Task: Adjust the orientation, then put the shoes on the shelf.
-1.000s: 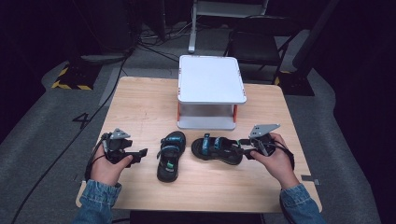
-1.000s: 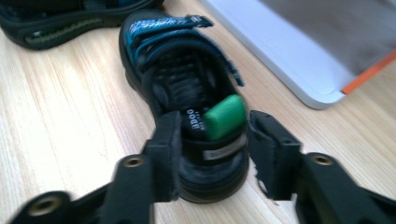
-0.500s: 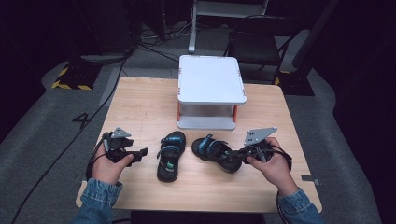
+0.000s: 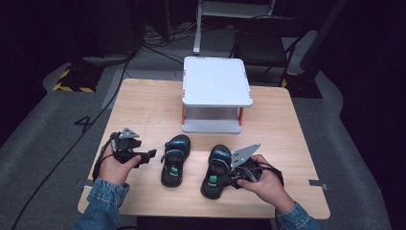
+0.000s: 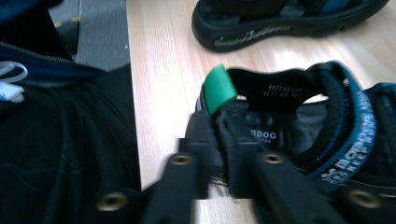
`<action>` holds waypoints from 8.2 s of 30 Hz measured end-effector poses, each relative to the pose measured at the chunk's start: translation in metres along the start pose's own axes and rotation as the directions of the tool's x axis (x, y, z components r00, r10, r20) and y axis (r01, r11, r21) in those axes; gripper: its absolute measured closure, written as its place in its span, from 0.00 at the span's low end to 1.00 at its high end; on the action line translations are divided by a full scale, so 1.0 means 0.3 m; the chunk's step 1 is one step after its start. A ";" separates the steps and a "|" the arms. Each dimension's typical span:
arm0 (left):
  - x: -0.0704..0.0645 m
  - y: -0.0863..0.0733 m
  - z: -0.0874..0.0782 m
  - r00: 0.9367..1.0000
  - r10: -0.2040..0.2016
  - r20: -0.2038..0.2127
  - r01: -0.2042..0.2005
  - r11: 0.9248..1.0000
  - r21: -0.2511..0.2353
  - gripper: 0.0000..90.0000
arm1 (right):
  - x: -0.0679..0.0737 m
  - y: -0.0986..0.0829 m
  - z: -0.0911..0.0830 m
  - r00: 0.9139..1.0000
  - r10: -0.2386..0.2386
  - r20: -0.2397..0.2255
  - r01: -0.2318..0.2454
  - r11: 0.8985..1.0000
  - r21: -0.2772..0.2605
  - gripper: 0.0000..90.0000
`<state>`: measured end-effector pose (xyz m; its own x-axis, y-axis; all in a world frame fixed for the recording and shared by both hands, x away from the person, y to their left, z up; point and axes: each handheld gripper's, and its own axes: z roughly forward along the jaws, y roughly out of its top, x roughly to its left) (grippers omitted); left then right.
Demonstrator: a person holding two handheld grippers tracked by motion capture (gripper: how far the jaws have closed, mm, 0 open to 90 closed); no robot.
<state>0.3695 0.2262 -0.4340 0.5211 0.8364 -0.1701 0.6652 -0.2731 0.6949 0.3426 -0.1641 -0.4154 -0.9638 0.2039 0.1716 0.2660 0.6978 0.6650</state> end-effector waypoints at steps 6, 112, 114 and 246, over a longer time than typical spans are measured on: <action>0.001 -0.006 -0.005 1.000 -0.007 -0.009 0.007 1.000 -0.002 0.30 | -0.034 0.003 -0.046 0.963 0.092 0.253 -0.069 0.993 -0.096 0.50; 0.030 -0.175 -0.069 1.000 0.003 -0.029 -0.005 0.996 -0.094 0.28 | -0.013 0.264 0.375 0.817 0.445 0.366 -0.459 0.887 -0.056 0.92; 0.030 -0.175 -0.068 1.000 0.002 -0.029 -0.005 0.995 -0.096 0.28 | -0.011 0.259 0.371 0.816 0.440 0.374 -0.449 0.891 -0.069 0.92; -0.192 0.364 0.673 0.997 0.072 -0.018 -0.074 0.981 -0.180 0.71 | -0.618 -0.042 0.173 0.749 0.519 0.413 -0.346 0.837 -0.425 0.78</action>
<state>0.5200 0.0522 -0.4894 0.5579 0.8230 -0.1068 0.5179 -0.2447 0.8197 0.5187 -0.1750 -0.4932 -0.5772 0.7980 0.1736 0.5491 0.2219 0.8058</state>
